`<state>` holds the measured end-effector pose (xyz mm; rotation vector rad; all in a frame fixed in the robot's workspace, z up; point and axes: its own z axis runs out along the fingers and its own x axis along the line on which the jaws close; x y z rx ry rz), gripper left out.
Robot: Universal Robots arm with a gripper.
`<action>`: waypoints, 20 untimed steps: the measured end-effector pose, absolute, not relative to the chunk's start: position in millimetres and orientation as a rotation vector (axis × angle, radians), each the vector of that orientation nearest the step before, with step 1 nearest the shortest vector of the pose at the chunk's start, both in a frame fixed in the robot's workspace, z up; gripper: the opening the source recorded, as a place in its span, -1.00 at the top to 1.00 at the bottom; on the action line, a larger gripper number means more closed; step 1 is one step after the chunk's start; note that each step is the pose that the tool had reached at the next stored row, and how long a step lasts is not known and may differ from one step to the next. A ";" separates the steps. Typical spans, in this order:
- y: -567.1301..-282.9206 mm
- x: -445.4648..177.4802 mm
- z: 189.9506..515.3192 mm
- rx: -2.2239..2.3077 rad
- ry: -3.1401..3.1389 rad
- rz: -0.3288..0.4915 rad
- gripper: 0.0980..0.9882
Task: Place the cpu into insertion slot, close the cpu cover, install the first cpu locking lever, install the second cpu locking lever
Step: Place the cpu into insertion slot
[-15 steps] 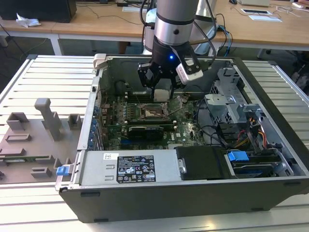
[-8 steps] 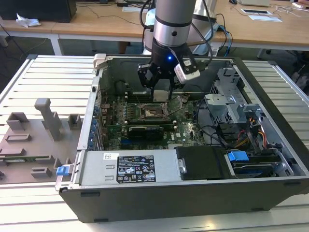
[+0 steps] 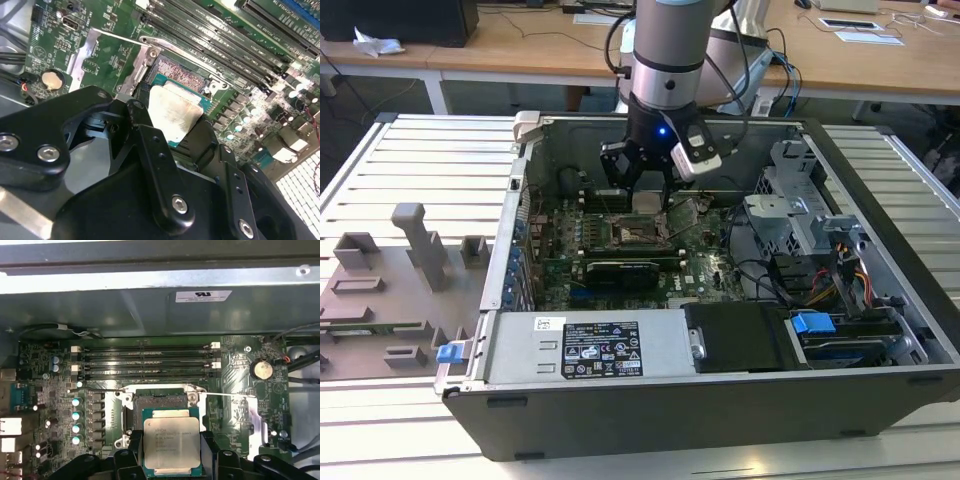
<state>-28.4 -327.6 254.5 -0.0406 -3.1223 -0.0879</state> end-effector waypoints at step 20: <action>-327.4 -28.4 253.1 -0.292 -3.114 -0.085 0.00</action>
